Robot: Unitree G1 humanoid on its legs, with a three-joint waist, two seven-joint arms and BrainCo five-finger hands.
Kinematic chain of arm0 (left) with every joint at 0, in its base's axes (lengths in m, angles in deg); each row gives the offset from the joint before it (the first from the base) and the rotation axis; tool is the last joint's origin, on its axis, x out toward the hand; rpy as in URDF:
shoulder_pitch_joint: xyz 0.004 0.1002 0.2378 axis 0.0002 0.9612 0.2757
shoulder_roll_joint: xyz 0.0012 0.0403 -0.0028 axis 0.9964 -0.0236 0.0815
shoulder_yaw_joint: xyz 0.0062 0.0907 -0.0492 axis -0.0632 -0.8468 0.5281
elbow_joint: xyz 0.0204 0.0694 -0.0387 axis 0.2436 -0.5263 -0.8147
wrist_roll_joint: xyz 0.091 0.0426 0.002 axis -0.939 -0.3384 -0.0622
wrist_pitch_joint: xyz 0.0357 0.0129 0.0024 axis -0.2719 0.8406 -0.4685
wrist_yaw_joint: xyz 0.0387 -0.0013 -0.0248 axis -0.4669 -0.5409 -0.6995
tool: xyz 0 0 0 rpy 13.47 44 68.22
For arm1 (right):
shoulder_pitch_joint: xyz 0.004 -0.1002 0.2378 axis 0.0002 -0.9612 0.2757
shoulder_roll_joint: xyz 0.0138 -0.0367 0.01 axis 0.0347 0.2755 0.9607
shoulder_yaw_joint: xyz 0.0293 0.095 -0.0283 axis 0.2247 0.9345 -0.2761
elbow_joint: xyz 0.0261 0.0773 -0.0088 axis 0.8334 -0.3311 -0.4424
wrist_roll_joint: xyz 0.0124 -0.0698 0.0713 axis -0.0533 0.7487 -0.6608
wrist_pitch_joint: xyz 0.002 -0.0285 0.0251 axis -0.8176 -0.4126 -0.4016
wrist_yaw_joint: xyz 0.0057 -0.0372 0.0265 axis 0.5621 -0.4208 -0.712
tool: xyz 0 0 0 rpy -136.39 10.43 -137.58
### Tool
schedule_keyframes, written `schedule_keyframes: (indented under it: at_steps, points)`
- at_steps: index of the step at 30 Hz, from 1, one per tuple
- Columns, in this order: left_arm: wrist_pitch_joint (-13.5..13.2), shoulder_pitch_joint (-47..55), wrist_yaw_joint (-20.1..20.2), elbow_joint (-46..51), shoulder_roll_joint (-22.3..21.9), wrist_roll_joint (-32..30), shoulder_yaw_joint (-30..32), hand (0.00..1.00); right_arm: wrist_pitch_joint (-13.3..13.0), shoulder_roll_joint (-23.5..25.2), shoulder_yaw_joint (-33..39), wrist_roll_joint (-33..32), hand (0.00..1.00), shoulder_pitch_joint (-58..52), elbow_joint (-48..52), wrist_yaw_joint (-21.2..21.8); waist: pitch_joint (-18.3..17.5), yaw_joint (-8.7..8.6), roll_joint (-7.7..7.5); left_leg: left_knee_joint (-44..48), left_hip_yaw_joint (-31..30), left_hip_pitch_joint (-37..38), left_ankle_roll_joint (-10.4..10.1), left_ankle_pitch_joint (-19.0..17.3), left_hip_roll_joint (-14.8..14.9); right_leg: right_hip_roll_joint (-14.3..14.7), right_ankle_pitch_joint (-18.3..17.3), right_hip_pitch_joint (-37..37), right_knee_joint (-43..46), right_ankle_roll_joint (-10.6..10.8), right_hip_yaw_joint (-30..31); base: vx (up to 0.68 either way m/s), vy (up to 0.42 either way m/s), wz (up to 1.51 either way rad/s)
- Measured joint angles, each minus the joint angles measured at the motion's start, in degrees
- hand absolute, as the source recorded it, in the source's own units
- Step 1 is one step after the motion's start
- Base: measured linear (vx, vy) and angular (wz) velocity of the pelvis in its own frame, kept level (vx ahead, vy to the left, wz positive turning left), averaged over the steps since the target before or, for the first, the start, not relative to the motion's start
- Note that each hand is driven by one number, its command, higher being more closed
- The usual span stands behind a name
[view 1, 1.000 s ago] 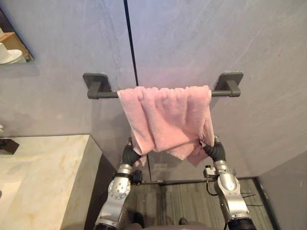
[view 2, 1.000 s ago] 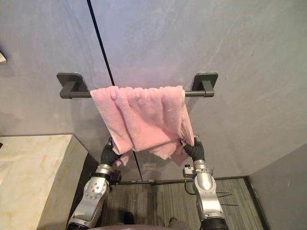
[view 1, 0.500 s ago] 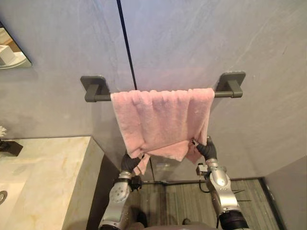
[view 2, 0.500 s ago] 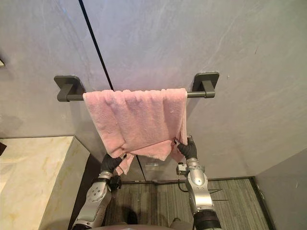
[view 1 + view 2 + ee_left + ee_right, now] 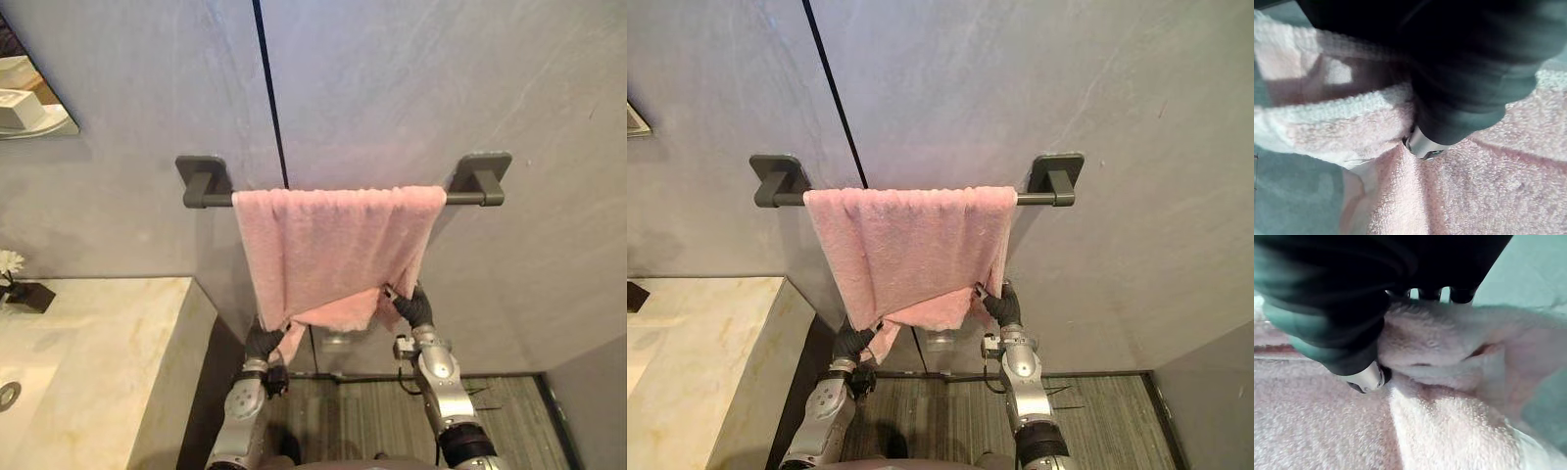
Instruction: Organize washtable
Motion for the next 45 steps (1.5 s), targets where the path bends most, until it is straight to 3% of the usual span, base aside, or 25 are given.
schedule_keyframes:
  at_steps: [6, 12, 19, 24, 30, 35, 39, 43, 45]
  points:
    - [0.04, -0.01, -0.32, -0.96, 0.84, 0.11, 2.28, 0.00, 0.09, -0.06, 3.41, -1.09, 0.00, -0.35, -0.74, -2.27, 0.04, 0.01, -0.45, 0.00, 0.34, 0.38, -0.01, -0.20, 0.08, 0.05, 0.00, 0.24, 0.00, -0.46, 0.18, 0.00, -0.002, -0.01]
    - [0.16, 1.28, -1.52, -1.05, 3.04, 1.15, 5.44, 0.00, 4.17, -0.54, 8.30, -5.91, 0.00, -5.04, -3.64, -5.04, 0.35, -0.01, -0.71, 0.01, 1.02, 1.17, -0.15, -0.70, 0.17, 0.07, -0.10, 1.03, -0.21, -0.54, 0.55, 0.01, -0.010, -0.04]
    - [1.71, 4.64, -3.05, -0.91, 3.51, 2.95, 8.81, 0.00, 4.06, -1.01, 12.42, -9.65, 0.00, -10.13, -1.89, -6.08, 0.52, 0.02, -1.02, 0.03, 1.62, 1.59, -0.22, -0.85, 0.37, 0.20, -0.08, 0.97, -0.10, -0.56, 1.13, 0.00, -0.006, -0.05]
    - [1.74, 7.68, -4.11, 11.47, 3.44, 3.95, 13.45, 0.00, 4.05, -0.55, 17.58, -10.19, 0.00, -13.32, 6.28, -7.02, 0.50, 0.14, -1.09, 0.02, 1.72, 1.84, -0.35, -1.26, 0.25, 0.05, -0.17, 0.95, 0.09, -0.43, 1.37, -0.05, -0.001, -0.02]
    - [-0.54, 8.26, -5.87, 30.05, 3.48, 5.14, 17.81, 0.00, 3.73, -0.72, 25.34, -10.05, 0.00, -14.20, 21.60, -9.78, 0.07, -0.12, -1.59, 0.05, 1.76, 1.88, -0.07, -1.05, 0.13, -0.05, -0.09, 0.93, 0.09, -0.44, 1.44, -0.01, 0.001, 0.00]
    - [-3.60, 6.97, -7.59, 43.31, 3.67, 4.98, 19.99, 0.00, 1.69, -2.19, 28.48, -8.23, 0.00, -12.45, 37.02, -11.83, -0.96, -0.49, -1.77, 0.40, 1.85, 2.05, -0.06, -1.04, 0.11, -0.06, 0.02, 1.02, 0.16, -0.46, 1.48, 0.00, 0.000, 0.00]
    - [-5.59, 4.92, -8.96, 54.30, 5.70, 2.53, 19.86, 0.00, -1.09, -7.23, 28.10, -3.80, 0.00, -7.41, 49.33, -12.25, -1.19, -0.44, -1.48, 0.37, 1.86, 2.34, -0.05, -1.03, 0.12, -0.05, 0.02, 1.14, 0.41, -0.45, 1.51, -0.02, -0.004, 0.00]
    - [-8.36, 2.28, -8.84, 60.22, 10.38, 2.90, 18.24, 0.00, -3.40, -12.90, 23.90, -3.18, 0.00, -3.00, 56.56, -11.90, -2.27, -0.39, -1.07, 0.33, 1.91, 2.62, -0.03, -1.02, 0.09, -0.07, 0.01, 1.29, 0.57, -0.44, 1.57, -0.03, -0.005, -0.01]
    - [-10.00, 0.14, -8.06, 61.45, 13.13, 4.41, 14.38, 0.00, -5.75, -15.93, 17.71, -3.85, 0.00, 0.10, 58.55, -10.84, -2.61, -0.41, -1.00, 0.06, 1.94, 3.27, -0.04, -1.02, 0.08, -0.07, -0.02, 1.94, 0.58, -0.42, 1.58, -0.03, -0.004, 0.00]
